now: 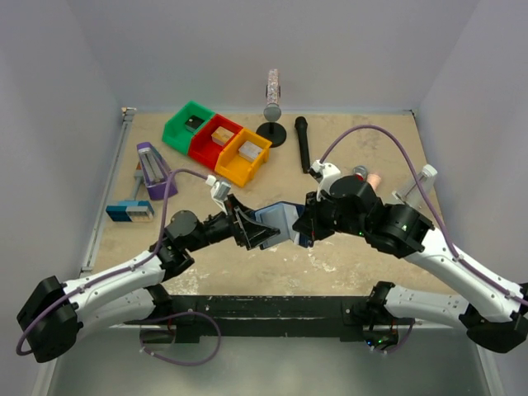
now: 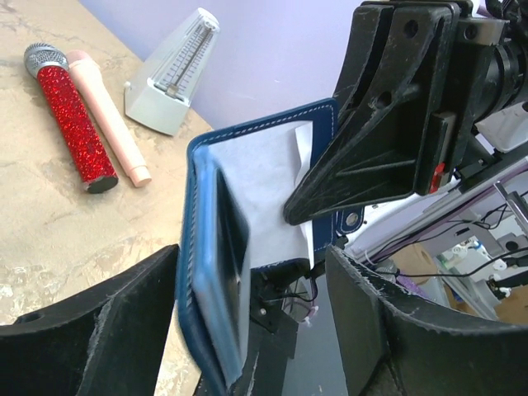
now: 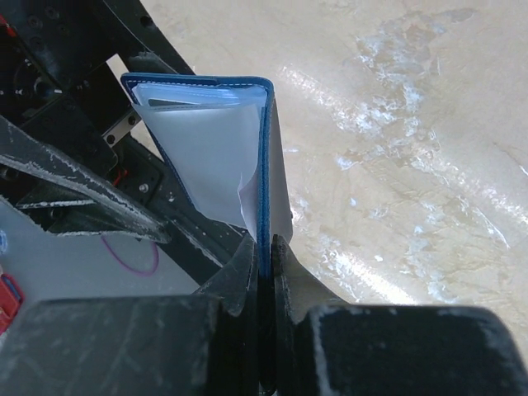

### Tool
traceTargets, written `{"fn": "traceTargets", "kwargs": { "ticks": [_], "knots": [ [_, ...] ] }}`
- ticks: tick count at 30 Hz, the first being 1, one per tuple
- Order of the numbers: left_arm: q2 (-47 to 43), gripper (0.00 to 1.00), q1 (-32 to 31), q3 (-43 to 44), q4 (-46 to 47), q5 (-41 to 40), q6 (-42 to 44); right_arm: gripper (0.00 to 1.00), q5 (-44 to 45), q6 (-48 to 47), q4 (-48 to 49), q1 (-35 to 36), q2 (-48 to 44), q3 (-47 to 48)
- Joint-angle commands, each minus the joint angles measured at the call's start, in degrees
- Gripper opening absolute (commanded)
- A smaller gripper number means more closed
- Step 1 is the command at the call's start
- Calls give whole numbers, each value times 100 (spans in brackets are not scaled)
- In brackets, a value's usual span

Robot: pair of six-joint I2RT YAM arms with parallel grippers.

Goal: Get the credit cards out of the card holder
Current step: Open the card holder at the center of the board.

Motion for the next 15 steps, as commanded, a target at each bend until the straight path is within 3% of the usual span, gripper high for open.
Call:
{"fn": "traceTargets", "kwargs": {
  "ticks": [1,8,15],
  "knots": [
    [-299,73,-14,-189,95,-230,150,0,-132,252,453,-65,-263,-94],
    [-519,63,-14,-409,271,-283,80,0,-492,516,769,-249,-465,-455],
    [-800,60,4,-559,218,-432,88,0,-659,648,936,-460,-667,-692]
  ]
}}
